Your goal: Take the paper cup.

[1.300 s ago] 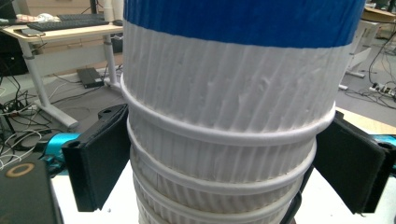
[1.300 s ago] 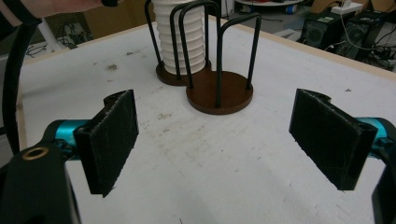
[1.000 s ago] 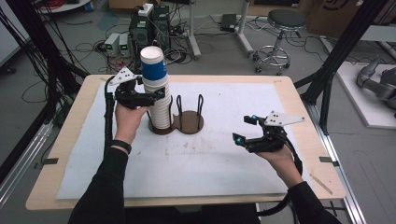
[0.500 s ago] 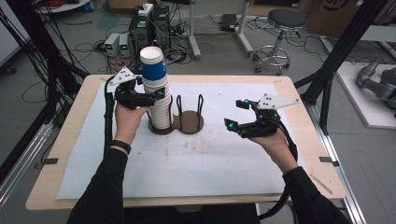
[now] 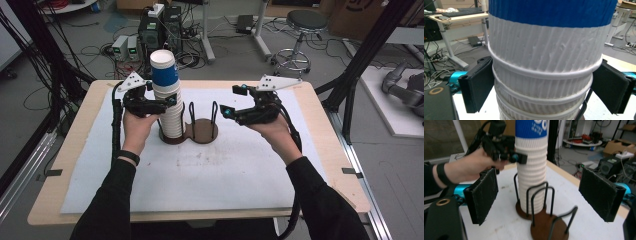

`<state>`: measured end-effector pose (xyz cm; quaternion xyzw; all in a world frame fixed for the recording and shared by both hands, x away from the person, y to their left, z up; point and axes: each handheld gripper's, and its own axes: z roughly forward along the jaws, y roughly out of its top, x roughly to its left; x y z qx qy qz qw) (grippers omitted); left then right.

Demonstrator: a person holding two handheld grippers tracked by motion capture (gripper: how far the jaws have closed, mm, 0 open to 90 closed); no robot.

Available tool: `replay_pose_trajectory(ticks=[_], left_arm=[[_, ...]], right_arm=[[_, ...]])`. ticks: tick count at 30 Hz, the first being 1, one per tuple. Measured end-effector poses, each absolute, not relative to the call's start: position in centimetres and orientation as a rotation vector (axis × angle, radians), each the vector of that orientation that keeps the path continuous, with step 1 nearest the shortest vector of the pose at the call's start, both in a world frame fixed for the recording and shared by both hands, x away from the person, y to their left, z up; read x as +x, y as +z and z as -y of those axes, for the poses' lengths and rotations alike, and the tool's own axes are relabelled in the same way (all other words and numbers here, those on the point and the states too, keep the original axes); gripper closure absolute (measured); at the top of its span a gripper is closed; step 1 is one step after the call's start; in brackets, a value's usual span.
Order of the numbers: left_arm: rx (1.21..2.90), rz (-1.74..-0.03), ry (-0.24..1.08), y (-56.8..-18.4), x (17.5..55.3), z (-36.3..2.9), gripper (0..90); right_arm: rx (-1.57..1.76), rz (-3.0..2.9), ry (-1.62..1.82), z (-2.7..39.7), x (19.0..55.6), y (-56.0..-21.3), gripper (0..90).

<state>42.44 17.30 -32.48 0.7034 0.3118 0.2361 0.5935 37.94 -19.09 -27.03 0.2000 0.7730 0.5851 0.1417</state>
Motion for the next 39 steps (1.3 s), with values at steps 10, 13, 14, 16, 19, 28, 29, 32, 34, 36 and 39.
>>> replay_pose_trajectory(ticks=[10, 13, 14, 16, 19, 28, 29, 32, 34, 36, 39], left_arm=[[1.643, -0.728, 0.558, -32.4, 42.3, -17.3, 11.3], [1.645, -0.727, 0.56, -32.4, 42.3, -17.3, 11.4], [1.646, -0.725, 0.561, -32.4, 42.3, -17.3, 11.4], [1.65, -0.724, 0.565, -32.4, 42.3, -17.3, 11.4], [1.646, -0.727, 0.567, -32.4, 42.3, -17.2, 11.5], [1.648, -0.725, 0.57, -32.4, 42.3, -17.1, 11.5], [1.65, -0.724, 0.572, -32.4, 42.3, -17.2, 11.6], [1.651, -0.725, 0.574, -32.3, 42.2, -17.1, 11.6], [1.651, -0.727, 0.577, -32.3, 42.2, -17.1, 11.6], [1.651, -0.726, 0.579, -32.3, 42.2, -17.1, 11.7], [1.656, -0.726, 0.58, -32.3, 42.2, -17.1, 11.7]], right_arm=[[0.561, -2.229, 1.716, 15.0, 40.4, -24.7, 16.0], [0.559, -2.231, 1.712, 13.8, 40.9, -24.1, 16.0], [0.553, -2.229, 1.713, 13.3, 41.1, -24.0, 16.0], [0.554, -2.237, 1.704, 12.5, 41.4, -23.7, 16.0], [0.555, -2.237, 1.716, 11.1, 41.8, -23.3, 16.0], [0.598, -2.222, 1.747, 7.0, 43.1, -21.5, 16.0], [0.603, -2.221, 1.75, 6.6, 43.3, -21.4, 16.0], [0.623, -2.232, 1.722, 5.3, 43.8, -21.0, 16.1], [0.632, -2.226, 1.711, 4.7, 44.0, -20.8, 16.0], [0.663, -2.239, 1.689, 4.1, 44.4, -20.8, 16.0], [0.686, -2.23, 1.679, 3.5, 44.8, -21.0, 16.0]])
